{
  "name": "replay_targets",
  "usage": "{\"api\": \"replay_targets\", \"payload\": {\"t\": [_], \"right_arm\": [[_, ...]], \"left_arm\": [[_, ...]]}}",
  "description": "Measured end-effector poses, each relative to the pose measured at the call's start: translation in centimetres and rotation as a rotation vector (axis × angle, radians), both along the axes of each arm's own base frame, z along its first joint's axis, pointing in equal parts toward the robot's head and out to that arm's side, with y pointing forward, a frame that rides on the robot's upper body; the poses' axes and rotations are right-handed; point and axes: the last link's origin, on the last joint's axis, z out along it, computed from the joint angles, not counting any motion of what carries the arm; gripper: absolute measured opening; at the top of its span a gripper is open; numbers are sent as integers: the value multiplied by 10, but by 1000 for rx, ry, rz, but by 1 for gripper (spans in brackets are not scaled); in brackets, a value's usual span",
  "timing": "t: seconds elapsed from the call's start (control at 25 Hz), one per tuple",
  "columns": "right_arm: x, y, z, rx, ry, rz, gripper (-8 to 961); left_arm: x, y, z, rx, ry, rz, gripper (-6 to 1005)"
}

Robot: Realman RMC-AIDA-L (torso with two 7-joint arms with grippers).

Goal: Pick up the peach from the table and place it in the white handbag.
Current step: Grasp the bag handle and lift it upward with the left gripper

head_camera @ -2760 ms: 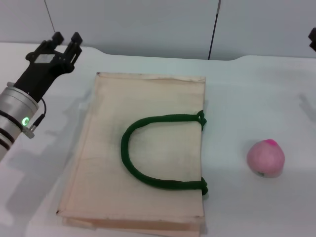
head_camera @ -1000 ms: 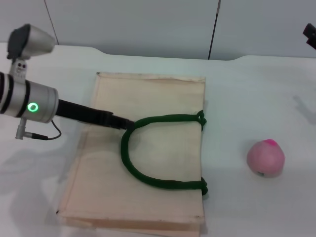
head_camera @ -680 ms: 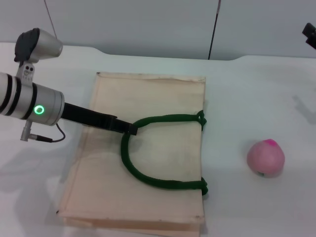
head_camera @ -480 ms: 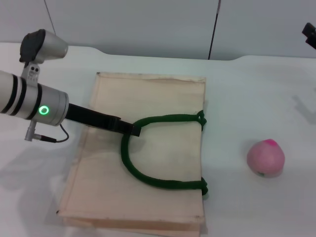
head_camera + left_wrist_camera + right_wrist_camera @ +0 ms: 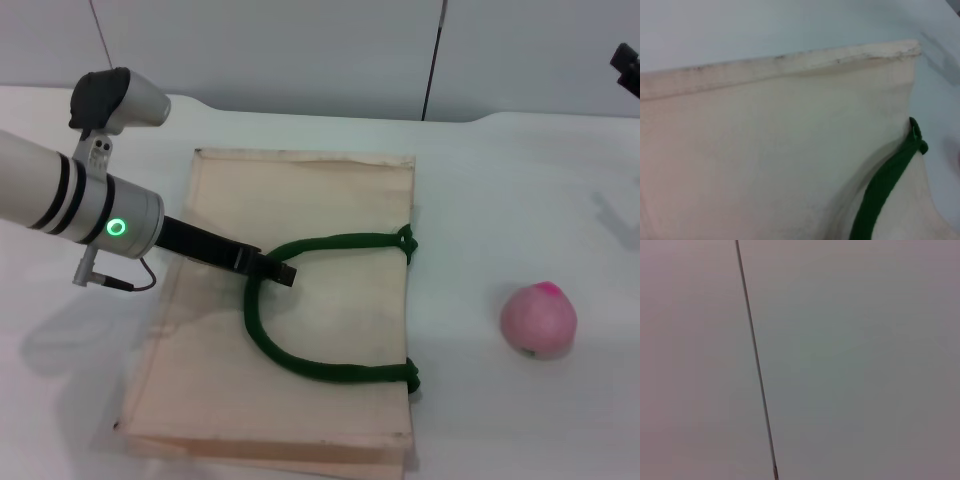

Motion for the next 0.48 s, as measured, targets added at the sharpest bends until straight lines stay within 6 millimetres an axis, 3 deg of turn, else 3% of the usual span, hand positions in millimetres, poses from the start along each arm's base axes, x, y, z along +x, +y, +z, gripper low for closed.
{"api": "replay_targets", "payload": {"t": [0.44,0.48], "right_arm": [[1,0,0,0,0,-1,792],[1,-1,0,0,0,-2,792]], "left_arm": [[1,2,0,11,-2,5,509],[1,2,0,11,-2,3,467]]}}
